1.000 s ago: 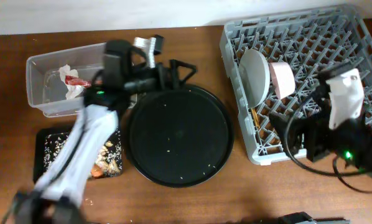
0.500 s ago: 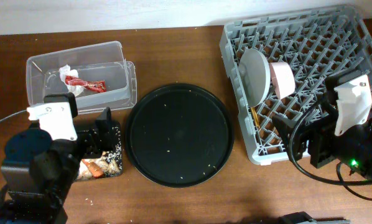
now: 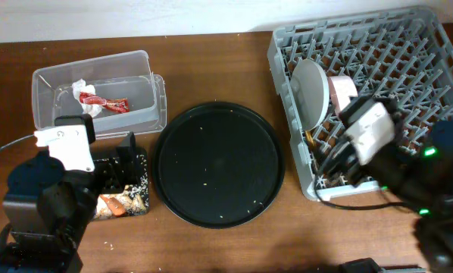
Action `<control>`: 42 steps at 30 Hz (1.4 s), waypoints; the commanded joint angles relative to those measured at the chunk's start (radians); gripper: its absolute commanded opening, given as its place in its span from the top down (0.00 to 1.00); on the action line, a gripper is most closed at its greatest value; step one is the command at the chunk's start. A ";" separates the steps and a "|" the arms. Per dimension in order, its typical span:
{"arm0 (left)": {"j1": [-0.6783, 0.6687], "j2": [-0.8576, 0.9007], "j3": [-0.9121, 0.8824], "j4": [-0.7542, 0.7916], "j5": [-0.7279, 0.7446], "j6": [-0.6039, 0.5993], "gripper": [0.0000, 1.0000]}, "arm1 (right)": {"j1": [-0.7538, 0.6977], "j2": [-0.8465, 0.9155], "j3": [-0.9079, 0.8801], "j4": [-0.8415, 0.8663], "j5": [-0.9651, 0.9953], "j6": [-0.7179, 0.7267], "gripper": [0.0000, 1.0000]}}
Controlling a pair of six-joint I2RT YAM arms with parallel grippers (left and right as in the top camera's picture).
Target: Sort waste into correct bins and load items into the dishwasher rack
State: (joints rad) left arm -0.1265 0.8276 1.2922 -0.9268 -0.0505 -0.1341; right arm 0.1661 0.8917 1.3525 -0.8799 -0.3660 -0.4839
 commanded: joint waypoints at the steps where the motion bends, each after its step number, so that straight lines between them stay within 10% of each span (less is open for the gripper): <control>1: 0.003 -0.002 -0.001 0.003 -0.010 0.016 0.01 | 0.004 -0.181 -0.404 0.235 -0.088 0.041 0.02; 13: 0.003 -0.002 -0.001 0.003 -0.010 0.016 0.01 | 0.033 -0.820 -1.351 0.830 -0.101 0.213 0.02; 36: 0.002 -0.004 -0.012 -0.032 -0.050 0.024 0.01 | 0.035 -0.886 -1.347 0.835 -0.094 0.205 0.02; 42: -0.010 -0.229 -0.523 0.519 -0.012 0.060 0.01 | 0.035 -0.886 -1.347 0.835 -0.094 0.205 0.02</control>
State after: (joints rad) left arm -0.1318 0.7197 0.9878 -0.5308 -0.0902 -0.1009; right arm 0.1947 0.0139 0.0143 -0.0441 -0.4545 -0.2882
